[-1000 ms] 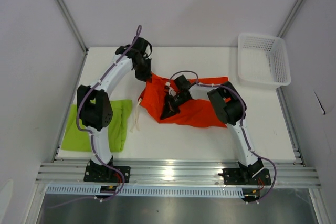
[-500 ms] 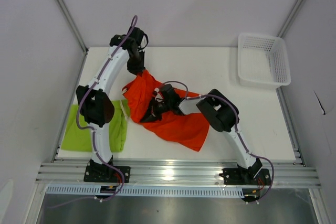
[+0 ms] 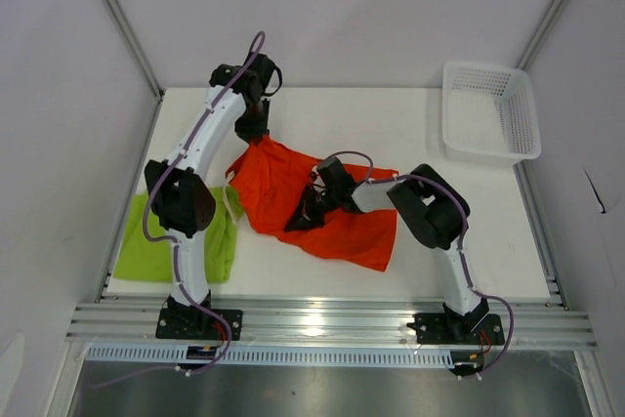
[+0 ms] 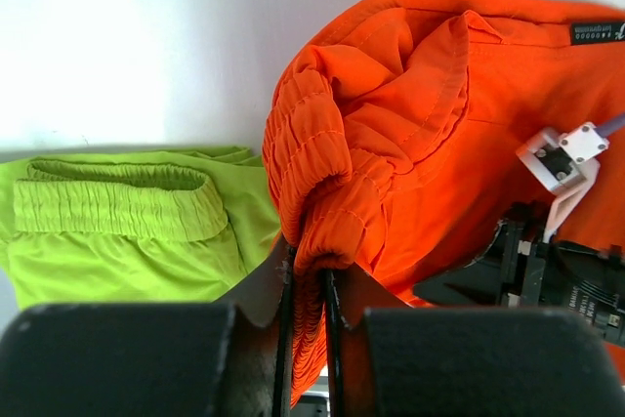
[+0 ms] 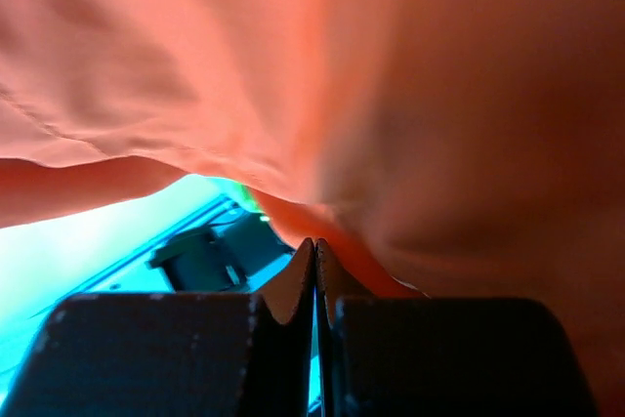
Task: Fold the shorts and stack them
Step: Fold the shorts
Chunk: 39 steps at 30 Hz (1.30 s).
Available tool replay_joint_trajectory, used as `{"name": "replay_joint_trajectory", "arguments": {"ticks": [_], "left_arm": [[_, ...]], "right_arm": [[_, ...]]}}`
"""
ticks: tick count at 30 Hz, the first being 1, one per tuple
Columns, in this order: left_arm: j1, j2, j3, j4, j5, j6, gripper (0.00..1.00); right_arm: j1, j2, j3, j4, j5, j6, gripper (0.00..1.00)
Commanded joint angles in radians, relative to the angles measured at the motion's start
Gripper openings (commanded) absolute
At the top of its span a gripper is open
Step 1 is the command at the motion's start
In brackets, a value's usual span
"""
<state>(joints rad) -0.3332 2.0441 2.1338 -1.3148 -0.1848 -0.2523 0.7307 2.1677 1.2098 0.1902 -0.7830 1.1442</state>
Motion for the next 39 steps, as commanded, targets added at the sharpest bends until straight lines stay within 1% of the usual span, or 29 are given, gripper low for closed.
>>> {"name": "replay_joint_trajectory", "arguments": {"ticks": [1, 2, 4, 8, 11, 19, 23, 28, 31, 35, 38, 39], "left_arm": [[-0.015, -0.027, 0.046, -0.026, -0.067, 0.021, 0.0], [-0.018, -0.033, 0.041, -0.029, -0.073, 0.019, 0.0], [-0.024, -0.038, 0.04, -0.034, -0.099, 0.015, 0.0], [-0.032, -0.035, 0.044, -0.052, -0.14, -0.004, 0.0], [-0.04, -0.036, 0.049, -0.049, -0.145, -0.007, 0.0], [-0.061, -0.038, 0.084, -0.061, -0.173, -0.008, 0.0], [-0.089, -0.029, 0.098, -0.073, -0.177, -0.037, 0.0], [-0.122, 0.002, 0.133, -0.112, -0.18, -0.103, 0.0], [-0.142, 0.014, 0.181, -0.139, -0.171, -0.139, 0.0], [-0.178, 0.013, 0.204, -0.152, -0.162, -0.173, 0.01], [-0.201, 0.008, 0.204, -0.152, -0.153, -0.188, 0.01], [-0.205, 0.007, 0.204, -0.153, -0.151, -0.192, 0.01]], "right_arm": [[-0.007, -0.063, 0.01, -0.184, 0.067, -0.109, 0.01], [-0.007, -0.071, 0.019, -0.252, 0.079, -0.127, 0.01], [-0.013, -0.074, 0.036, -0.32, 0.097, -0.198, 0.02], [-0.031, -0.103, 0.033, -0.402, 0.102, -0.264, 0.03], [-0.039, -0.146, 0.036, -0.467, 0.111, -0.316, 0.03], [-0.082, -0.264, 0.013, -0.554, 0.125, -0.399, 0.05], [-0.114, -0.267, -0.004, -0.587, 0.133, -0.448, 0.06], [-0.126, -0.256, -0.041, -0.626, 0.224, -0.497, 0.07], [-0.126, -0.223, -0.062, -0.6, 0.251, -0.512, 0.07], [-0.117, -0.18, -0.124, -0.493, 0.203, -0.469, 0.03], [-0.065, -0.164, -0.131, -0.439, 0.202, -0.426, 0.03], [-0.035, -0.155, -0.139, -0.382, 0.196, -0.381, 0.01]]}}
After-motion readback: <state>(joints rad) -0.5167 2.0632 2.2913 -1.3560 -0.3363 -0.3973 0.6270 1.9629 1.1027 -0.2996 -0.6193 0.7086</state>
